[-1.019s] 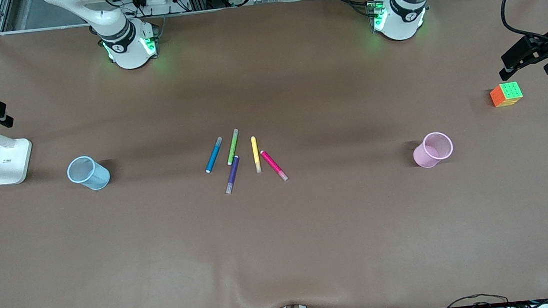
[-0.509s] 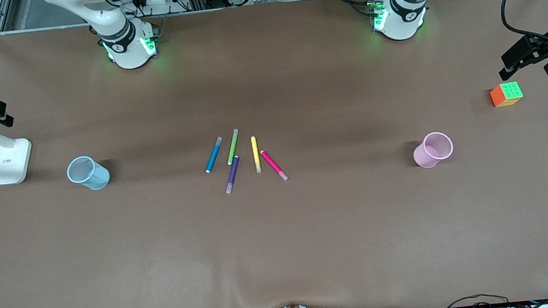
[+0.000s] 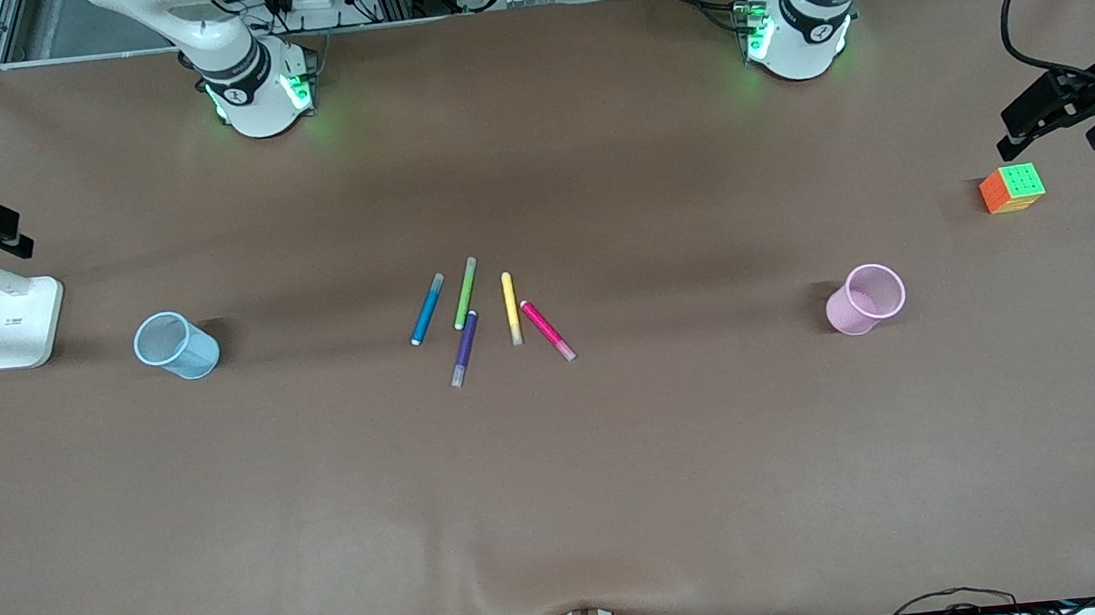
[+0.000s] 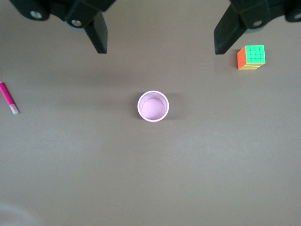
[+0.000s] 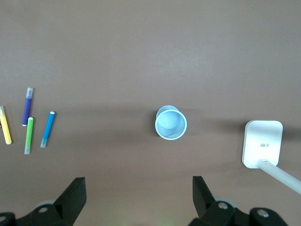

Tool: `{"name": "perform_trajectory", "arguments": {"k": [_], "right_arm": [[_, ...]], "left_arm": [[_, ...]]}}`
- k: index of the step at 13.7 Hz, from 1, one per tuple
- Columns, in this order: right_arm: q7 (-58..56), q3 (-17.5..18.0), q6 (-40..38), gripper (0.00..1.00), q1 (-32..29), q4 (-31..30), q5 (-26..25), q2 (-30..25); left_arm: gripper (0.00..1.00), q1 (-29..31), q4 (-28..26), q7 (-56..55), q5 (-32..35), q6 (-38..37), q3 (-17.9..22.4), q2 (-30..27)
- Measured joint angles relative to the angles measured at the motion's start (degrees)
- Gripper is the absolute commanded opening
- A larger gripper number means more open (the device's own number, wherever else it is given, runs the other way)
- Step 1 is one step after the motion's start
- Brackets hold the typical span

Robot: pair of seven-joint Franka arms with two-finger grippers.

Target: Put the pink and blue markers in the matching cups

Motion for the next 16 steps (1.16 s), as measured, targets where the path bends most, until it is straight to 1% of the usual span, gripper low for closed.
{"name": "perform_trajectory", "arguments": {"k": [4,11,13,16], "right_arm": [[0.0,-0.01,0.0,1.0,-0.95,0.0,0.0,1.8],[0.0,0.0,0.0,1.0,-1.26,0.06,0.0,1.85],[0.0,0.05,0.0,1.0,-1.26,0.09,0.02,1.85],[0.0,0.3,0.0,1.0,-1.26,0.2,0.07,1.85]], "left_arm": [[1.0,0.0,-0.01,0.0,0.0,0.06,0.0,0.01],[1.0,-0.16,-0.06,-0.28,0.0,0.14,-0.24,0.2],[1.0,-0.22,-0.25,-2.57,0.0,0.37,-1.64,1.07],[1.0,-0.4,-0.65,-8.75,0.0,1.9,-4.78,3.88]]}}
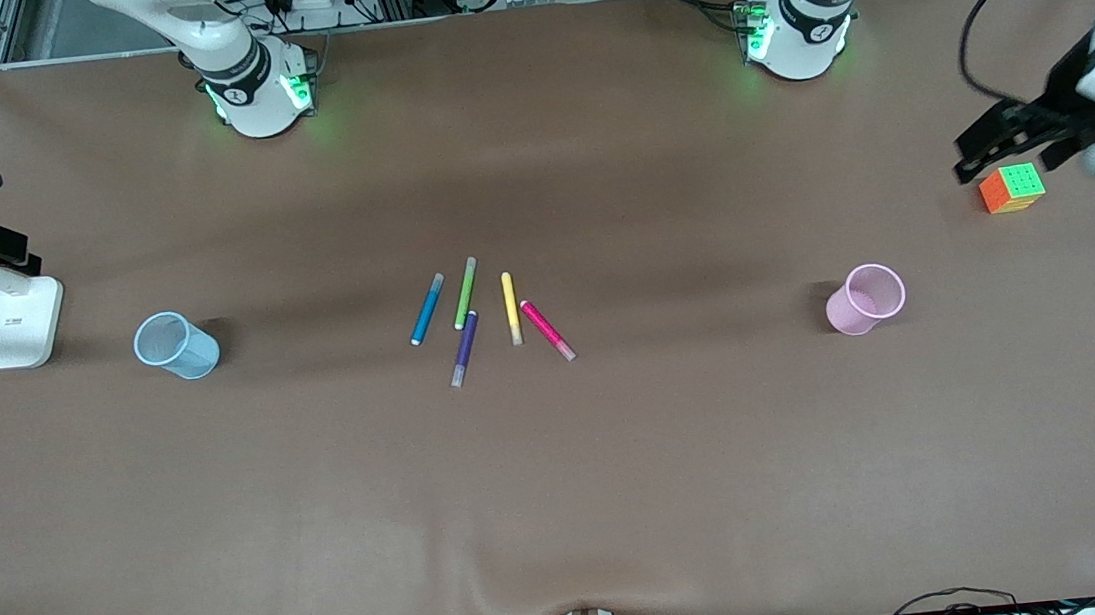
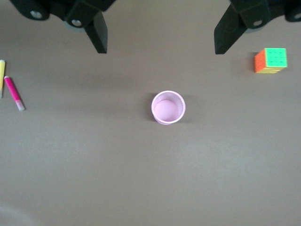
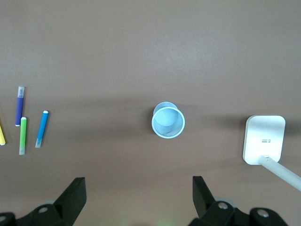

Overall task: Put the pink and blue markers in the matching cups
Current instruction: 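Move the left gripper over the pink marker among the markers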

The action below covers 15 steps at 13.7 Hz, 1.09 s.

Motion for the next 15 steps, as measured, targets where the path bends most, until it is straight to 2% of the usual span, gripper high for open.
{"name": "perform_trajectory", "arguments": {"k": [9,15], "right_arm": [[0.0,0.14,-0.01,1.0,0.01,0.15,0.04,0.0],[0.0,0.34,-0.07,1.0,0.02,0.16,0.07,0.0]], "left_arm": [[1.0,-1.86,-0.15,-20.73,0.0,6.76,-8.97,11.2],[1.0,-10.68,1.42,-39.72,0.0,14.79,-9.34,22.2]]}}
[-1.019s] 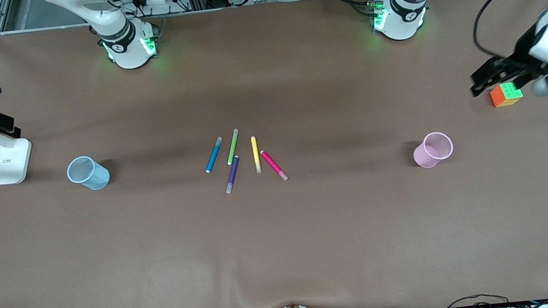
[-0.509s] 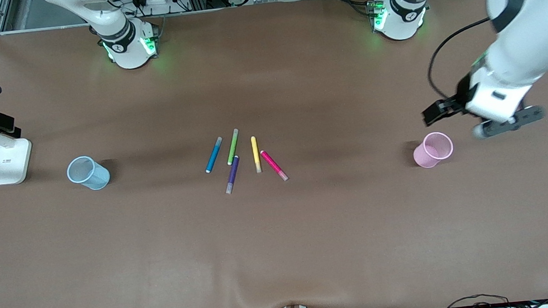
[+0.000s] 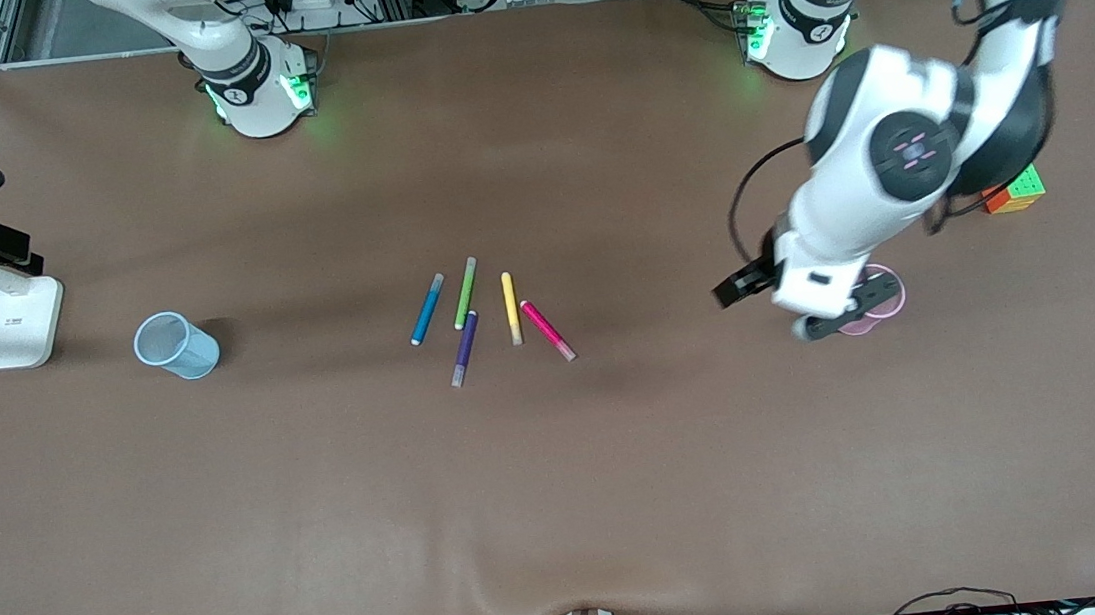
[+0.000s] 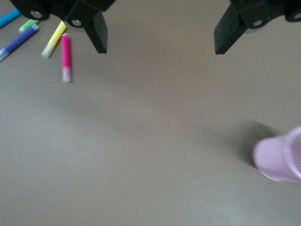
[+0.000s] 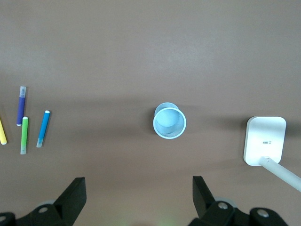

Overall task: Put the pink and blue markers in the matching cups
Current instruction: 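Move the left gripper over the pink marker among the markers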

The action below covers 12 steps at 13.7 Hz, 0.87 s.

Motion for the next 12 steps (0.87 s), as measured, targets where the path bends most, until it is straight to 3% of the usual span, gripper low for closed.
{"name": "perform_trajectory", "arguments": {"k": [12], "right_arm": [[0.0,0.03,-0.08,1.0,0.0,0.0,0.01,0.01]], "left_arm": [[1.0,-6.6,3.18,-18.45,0.0,13.36,0.01,10.6]]}}
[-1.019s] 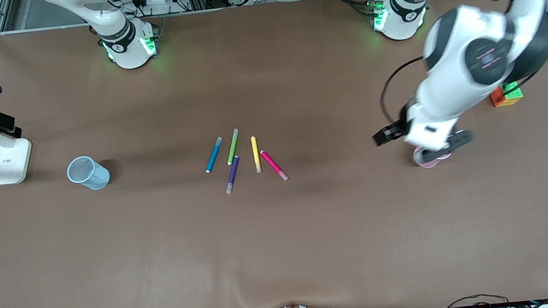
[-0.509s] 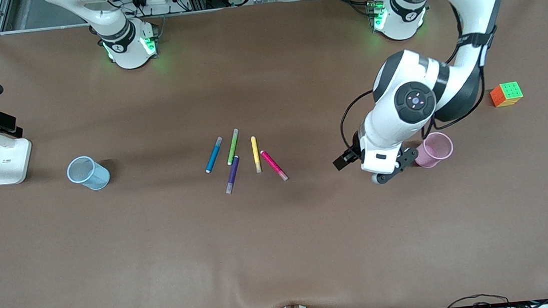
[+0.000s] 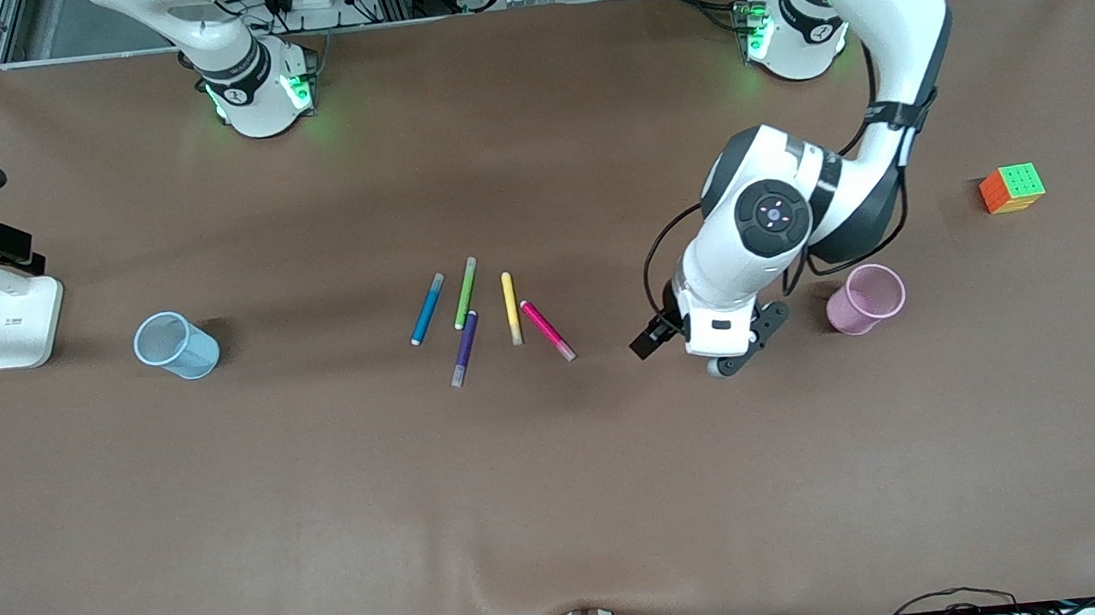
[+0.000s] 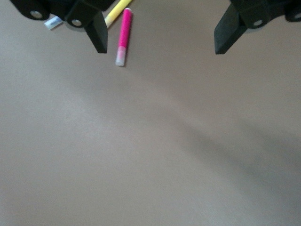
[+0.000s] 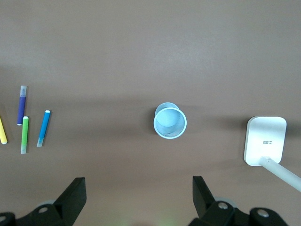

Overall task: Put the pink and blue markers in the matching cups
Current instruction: 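Move the left gripper over the pink marker among the markers, then lower and close the left gripper on the pink marker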

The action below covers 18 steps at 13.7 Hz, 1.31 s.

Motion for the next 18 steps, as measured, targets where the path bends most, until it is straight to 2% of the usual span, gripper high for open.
{"name": "perform_trajectory", "arguments": {"k": [5,8,14,18], "right_arm": [[0.0,-0.13,-1.54,1.0,-0.04,-0.01,0.0,0.25],[0.0,-0.16,-1.59,1.0,-0.04,0.0,0.0,0.37],[0.01,0.0,-1.82,1.0,-0.02,-0.01,0.05,0.39],[0.15,0.13,-2.42,1.0,0.0,0.0,1.29,0.39]], "left_arm": [[1.0,-4.51,5.77,-5.51,0.45,0.92,0.37,6.94],[1.0,-7.42,7.19,-6.62,2.27,1.15,1.04,10.02],[1.0,-17.67,8.82,-10.62,2.36,3.79,8.96,14.05],[1.0,-21.31,11.89,-12.15,2.36,5.44,11.12,18.05]]}}
